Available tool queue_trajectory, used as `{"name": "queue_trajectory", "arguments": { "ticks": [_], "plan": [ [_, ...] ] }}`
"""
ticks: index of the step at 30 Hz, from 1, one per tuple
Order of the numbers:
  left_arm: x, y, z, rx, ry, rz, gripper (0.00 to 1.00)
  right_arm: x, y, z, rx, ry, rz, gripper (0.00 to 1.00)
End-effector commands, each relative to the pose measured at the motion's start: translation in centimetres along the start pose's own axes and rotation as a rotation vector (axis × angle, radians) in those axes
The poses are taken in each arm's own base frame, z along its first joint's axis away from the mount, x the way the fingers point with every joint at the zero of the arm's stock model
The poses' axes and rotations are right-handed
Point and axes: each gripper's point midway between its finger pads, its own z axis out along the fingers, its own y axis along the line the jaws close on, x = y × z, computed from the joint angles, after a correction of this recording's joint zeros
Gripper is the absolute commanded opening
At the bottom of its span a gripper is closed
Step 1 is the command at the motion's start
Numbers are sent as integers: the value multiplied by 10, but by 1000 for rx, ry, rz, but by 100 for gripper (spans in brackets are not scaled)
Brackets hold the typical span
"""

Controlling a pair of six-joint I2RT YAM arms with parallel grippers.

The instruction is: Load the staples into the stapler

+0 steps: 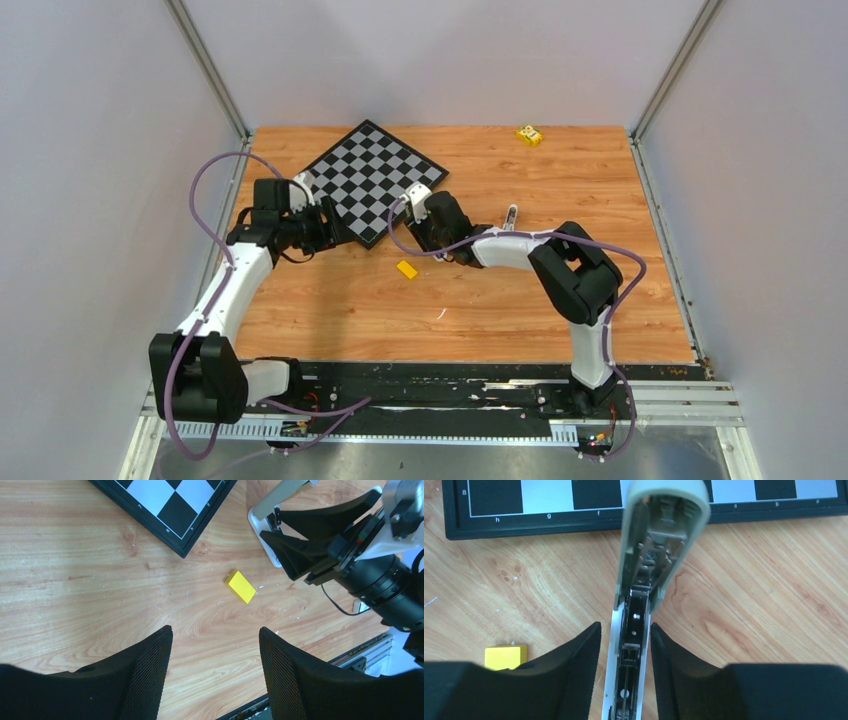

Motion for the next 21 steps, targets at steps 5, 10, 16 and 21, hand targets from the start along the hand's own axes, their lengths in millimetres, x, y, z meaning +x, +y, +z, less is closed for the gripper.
{"name": "queue_trajectory", "arguments": {
  "ticks": [5,10,16,21],
  "plan": [
    [13,-17,6,78,-18,112,81,-25,-13,-45,28,-17,191,58],
    [14,-32,2,135,-40,174,100,-23,-34,-91,133,18,346,77],
    [13,-41,-7,169,-69,216,100,25,-68,-151,333,201,608,97],
    [17,-41,-13,174,-76,238,100,59,-97,-199,517,261,801,100]
  ]
}}
